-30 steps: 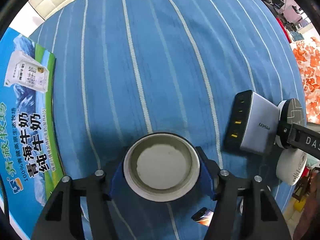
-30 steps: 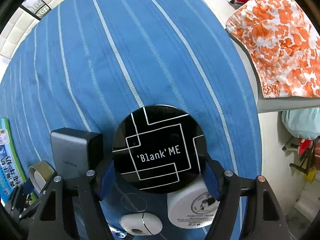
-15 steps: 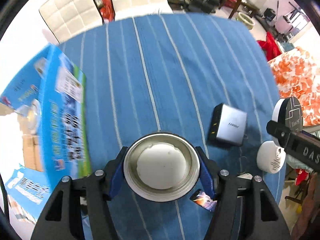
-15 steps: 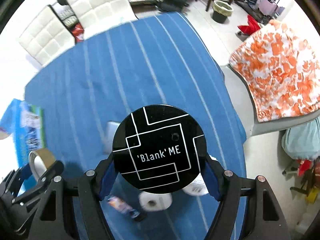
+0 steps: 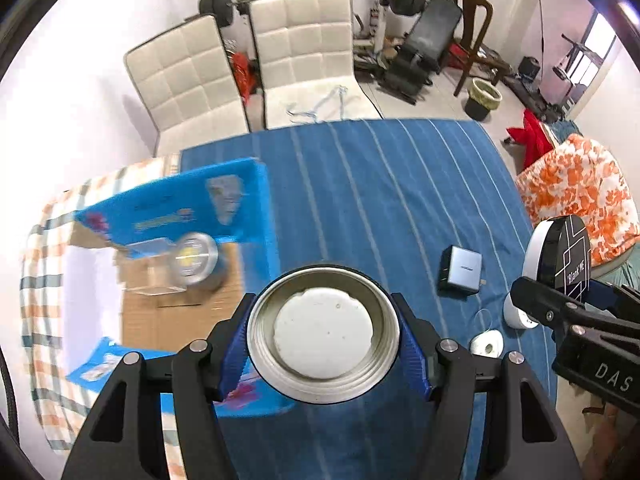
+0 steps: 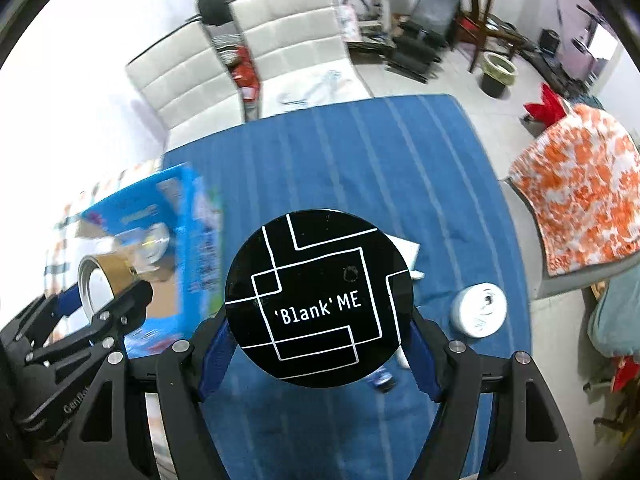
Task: Organize rigid objects
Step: 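Carry the white-lidded jar and black tin into the blue box with both tools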
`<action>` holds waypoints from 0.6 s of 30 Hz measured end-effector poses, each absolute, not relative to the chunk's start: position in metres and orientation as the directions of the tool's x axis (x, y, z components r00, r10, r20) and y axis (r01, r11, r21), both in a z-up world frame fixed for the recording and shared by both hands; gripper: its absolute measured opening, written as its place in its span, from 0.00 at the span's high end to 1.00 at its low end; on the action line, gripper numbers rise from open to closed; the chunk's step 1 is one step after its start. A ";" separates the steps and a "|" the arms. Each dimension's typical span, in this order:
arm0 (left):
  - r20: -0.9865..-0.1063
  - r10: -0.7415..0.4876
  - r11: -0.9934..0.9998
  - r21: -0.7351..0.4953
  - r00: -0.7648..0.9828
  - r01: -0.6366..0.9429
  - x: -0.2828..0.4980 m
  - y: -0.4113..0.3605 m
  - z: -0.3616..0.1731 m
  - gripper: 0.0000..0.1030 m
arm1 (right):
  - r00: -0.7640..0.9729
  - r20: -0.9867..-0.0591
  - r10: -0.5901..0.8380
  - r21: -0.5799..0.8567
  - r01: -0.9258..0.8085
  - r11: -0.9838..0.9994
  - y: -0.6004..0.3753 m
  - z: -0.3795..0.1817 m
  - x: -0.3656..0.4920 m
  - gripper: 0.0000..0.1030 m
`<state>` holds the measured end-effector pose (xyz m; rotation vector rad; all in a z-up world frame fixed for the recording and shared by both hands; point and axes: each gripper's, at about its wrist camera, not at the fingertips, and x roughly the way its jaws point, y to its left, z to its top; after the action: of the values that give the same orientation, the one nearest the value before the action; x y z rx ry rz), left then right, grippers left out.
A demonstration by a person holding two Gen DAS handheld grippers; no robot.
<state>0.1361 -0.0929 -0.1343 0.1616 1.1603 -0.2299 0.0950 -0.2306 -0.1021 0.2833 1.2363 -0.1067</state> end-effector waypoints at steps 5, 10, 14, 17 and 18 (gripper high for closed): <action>-0.905 -0.078 0.975 0.019 0.419 0.222 0.124 -0.040 -0.108 0.40 | 0.342 -0.933 0.115 0.179 0.162 0.970 -0.169 -0.086 0.088 0.26; -0.894 -0.047 0.984 0.035 0.446 0.172 0.113 0.010 -0.095 0.40 | 0.347 -0.926 0.151 0.195 0.096 0.976 -0.114 -0.079 0.086 0.26; -0.892 -0.034 0.991 0.029 0.450 0.132 0.107 0.046 -0.089 0.40 | 0.335 -0.926 0.173 0.205 0.063 0.977 -0.077 -0.078 0.087 0.26; -0.895 -0.035 0.994 0.015 0.446 0.106 0.104 0.075 -0.088 0.40 | 0.323 -0.929 0.182 0.209 0.052 0.977 -0.057 -0.082 0.092 0.26; -0.895 -0.034 0.995 0.012 0.444 0.100 0.104 0.084 -0.087 0.40 | 0.319 -0.930 0.182 0.208 0.049 0.977 -0.053 -0.084 0.094 0.26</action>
<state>0.1037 0.0837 -0.0871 0.0663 1.1081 -0.0833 0.0945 -0.0526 -0.0842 0.2125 1.2463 0.0884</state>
